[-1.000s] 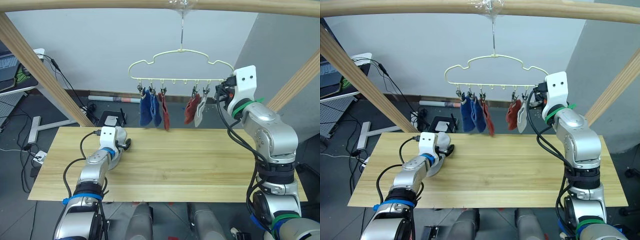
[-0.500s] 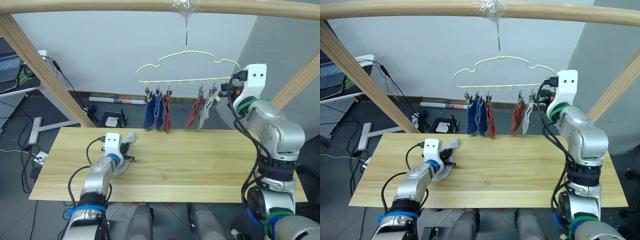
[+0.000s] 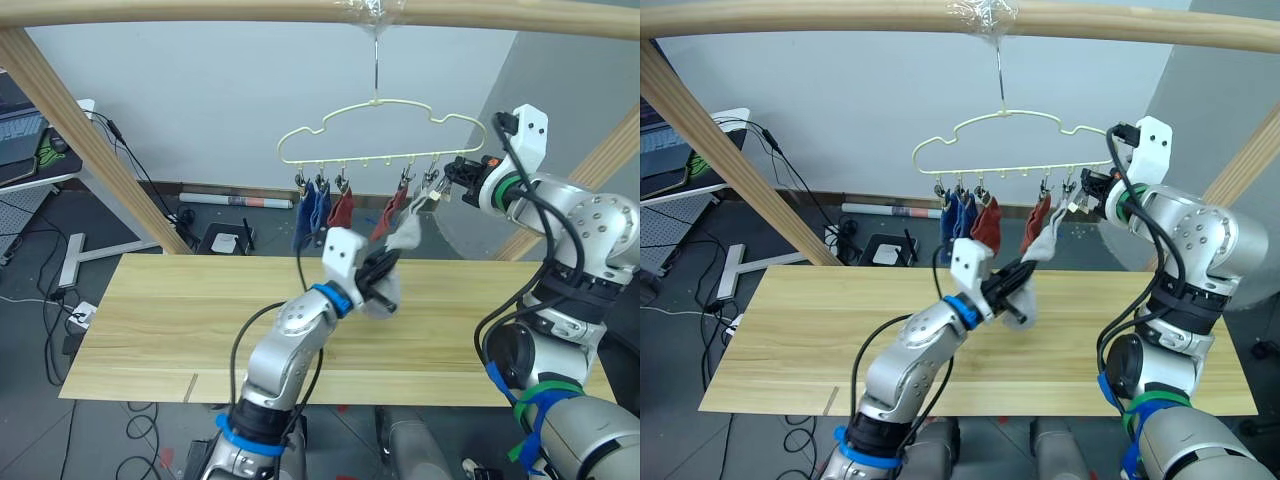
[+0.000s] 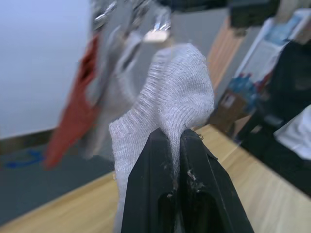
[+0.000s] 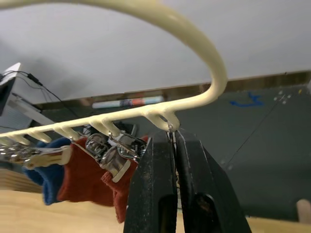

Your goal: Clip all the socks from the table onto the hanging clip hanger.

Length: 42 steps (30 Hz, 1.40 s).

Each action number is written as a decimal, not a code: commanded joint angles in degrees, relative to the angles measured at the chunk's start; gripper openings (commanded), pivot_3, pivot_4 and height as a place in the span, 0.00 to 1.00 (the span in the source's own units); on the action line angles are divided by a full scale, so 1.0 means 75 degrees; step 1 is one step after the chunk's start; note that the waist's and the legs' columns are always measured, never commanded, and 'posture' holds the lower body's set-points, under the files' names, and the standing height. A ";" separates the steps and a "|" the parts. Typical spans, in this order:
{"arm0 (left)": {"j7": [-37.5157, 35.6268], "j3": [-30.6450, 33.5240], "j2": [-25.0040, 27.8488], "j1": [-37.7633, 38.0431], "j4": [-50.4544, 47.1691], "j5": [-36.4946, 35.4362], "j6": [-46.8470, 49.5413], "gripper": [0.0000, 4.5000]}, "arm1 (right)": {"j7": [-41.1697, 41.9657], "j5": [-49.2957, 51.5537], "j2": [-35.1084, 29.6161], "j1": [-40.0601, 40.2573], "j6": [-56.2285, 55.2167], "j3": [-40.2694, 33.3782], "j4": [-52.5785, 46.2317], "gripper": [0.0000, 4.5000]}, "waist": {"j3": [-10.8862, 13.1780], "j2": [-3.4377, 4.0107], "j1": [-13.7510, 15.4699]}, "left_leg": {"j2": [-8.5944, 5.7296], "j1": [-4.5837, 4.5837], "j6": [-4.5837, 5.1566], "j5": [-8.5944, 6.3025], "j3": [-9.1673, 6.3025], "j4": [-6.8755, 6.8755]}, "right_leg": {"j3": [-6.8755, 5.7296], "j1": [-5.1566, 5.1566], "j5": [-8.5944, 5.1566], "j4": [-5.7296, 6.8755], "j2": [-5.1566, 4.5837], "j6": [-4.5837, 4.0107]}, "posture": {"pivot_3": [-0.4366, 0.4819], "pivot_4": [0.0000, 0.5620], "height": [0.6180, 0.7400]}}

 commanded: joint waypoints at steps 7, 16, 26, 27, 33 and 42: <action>0.0323 -0.0011 -0.0445 -0.0662 0.1274 0.0297 -0.0656 0.01 | -0.0393 -0.0037 0.0274 -0.0051 0.0714 -0.0769 -0.0436 0.00 | -0.0001 0.0002 -0.0012 | 0.0000 -0.0005 0.0001 -0.0001 -0.0002 -0.0003 | -0.0005 -0.0001 0.0005 -0.0003 0.0000 0.0006 | 0.40 0.46 1.00; 0.0334 0.0230 -0.0729 -0.1307 0.2272 0.0299 -0.1143 0.01 | -0.0784 0.0293 0.0443 0.0013 0.0714 -0.0806 -0.0687 0.00 | -0.0001 0.0002 -0.0082 | -0.0001 -0.0006 0.0001 -0.0002 -0.0001 -0.0005 | -0.0005 -0.0003 0.0000 -0.0008 0.0000 0.0007 | 0.37 0.45 1.00; 0.0488 0.0485 -0.0837 -0.1668 0.2709 0.0373 -0.1431 0.01 | -0.1254 0.0851 0.0597 0.0094 0.0714 -0.0874 -0.0822 0.00 | 0.0000 0.0002 -0.0148 | -0.0001 -0.0008 0.0001 -0.0002 -0.0002 -0.0005 | -0.0005 -0.0004 -0.0001 -0.0009 0.0000 0.0010 | 0.36 0.46 1.00; 0.0456 0.0460 -0.0839 -0.1683 0.2728 0.0397 -0.1457 0.01 | -0.1300 0.0903 0.0654 0.0081 0.0714 -0.0921 -0.0830 0.00 | 0.0000 0.0002 -0.0161 | -0.0001 -0.0008 0.0001 -0.0002 -0.0002 -0.0006 | -0.0005 -0.0004 -0.0002 -0.0009 0.0000 0.0010 | 0.36 0.46 1.00; 0.0342 0.0374 -0.0935 -0.1782 0.2735 0.0388 -0.1491 0.00 | -0.1542 0.1153 0.0888 -0.0026 0.0714 -0.1205 -0.0788 0.42 | 0.0001 0.0004 -0.0222 | -0.0001 -0.0015 0.0002 -0.0002 -0.0002 -0.0007 | -0.0005 -0.0013 -0.0002 -0.0008 0.0000 0.0010 | 0.37 0.47 1.00; 0.0203 0.0467 -0.1213 -0.1790 0.2617 -0.0192 -0.0834 0.00 | -0.0651 0.1650 -0.0013 -0.0255 0.0714 -0.0857 -0.0442 0.99 | 0.0006 0.0012 -0.0368 | -0.0001 -0.0041 0.0002 -0.0002 0.0002 -0.0013 | 0.0000 -0.0048 0.0001 -0.0003 0.0001 0.0014 | 0.36 0.46 1.00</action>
